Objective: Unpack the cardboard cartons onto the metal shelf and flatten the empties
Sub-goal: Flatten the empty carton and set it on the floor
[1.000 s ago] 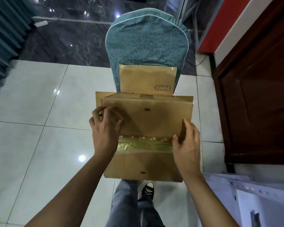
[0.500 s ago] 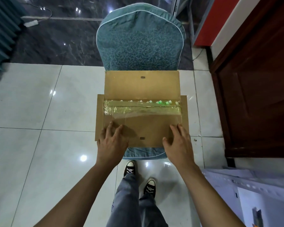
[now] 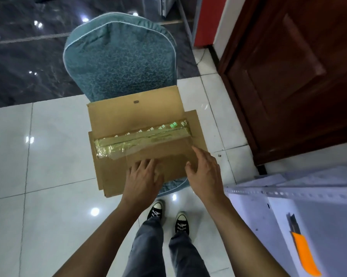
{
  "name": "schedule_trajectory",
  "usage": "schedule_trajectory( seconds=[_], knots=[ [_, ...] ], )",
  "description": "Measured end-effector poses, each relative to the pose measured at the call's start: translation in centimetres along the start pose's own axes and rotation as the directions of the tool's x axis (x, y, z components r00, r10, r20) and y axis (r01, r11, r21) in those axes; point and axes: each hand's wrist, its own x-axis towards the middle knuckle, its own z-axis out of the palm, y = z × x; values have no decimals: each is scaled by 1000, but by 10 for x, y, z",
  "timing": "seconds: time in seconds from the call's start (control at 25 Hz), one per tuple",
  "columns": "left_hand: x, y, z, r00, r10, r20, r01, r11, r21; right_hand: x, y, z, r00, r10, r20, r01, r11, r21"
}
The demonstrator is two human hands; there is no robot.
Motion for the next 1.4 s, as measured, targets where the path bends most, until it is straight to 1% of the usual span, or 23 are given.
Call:
schedule_trajectory(
  seconds=[0.12,0.28,0.4,0.52,0.72,0.88,1.08,1.2,1.32,1.4],
  knots=[
    [7,12,-1,992,111,54,-111,994,-18,-8,5,-5,995,69,-73,-67,997,33],
    [9,30,8,948,287,140,-284,958,-40,-24,24,-9,974,177,-138,-165,982,94],
    [4,42,17,920,356,165,-349,935,-71,-44,42,-7,950,251,-188,-225,963,145],
    [-7,54,30,873,435,219,-429,900,-76,-67,59,-8,914,346,-212,-317,935,161],
    [-21,77,57,836,483,261,-466,875,-128,-106,98,-19,869,439,-230,-402,895,191],
    [-34,105,84,813,523,255,-496,852,-166,-134,139,-30,839,481,-252,-441,875,202],
    [-49,136,122,816,535,220,-512,845,-156,-166,191,-47,818,496,-292,-463,868,176],
    [-58,151,141,811,540,223,-515,841,-166,-179,221,-57,790,498,-357,-466,867,178],
    [-72,166,155,807,558,195,-529,829,-183,-188,249,-63,766,479,-429,-477,871,122],
    [-80,175,163,807,561,185,-533,827,-181,-193,265,-66,757,486,-437,-504,860,82]
  ],
)
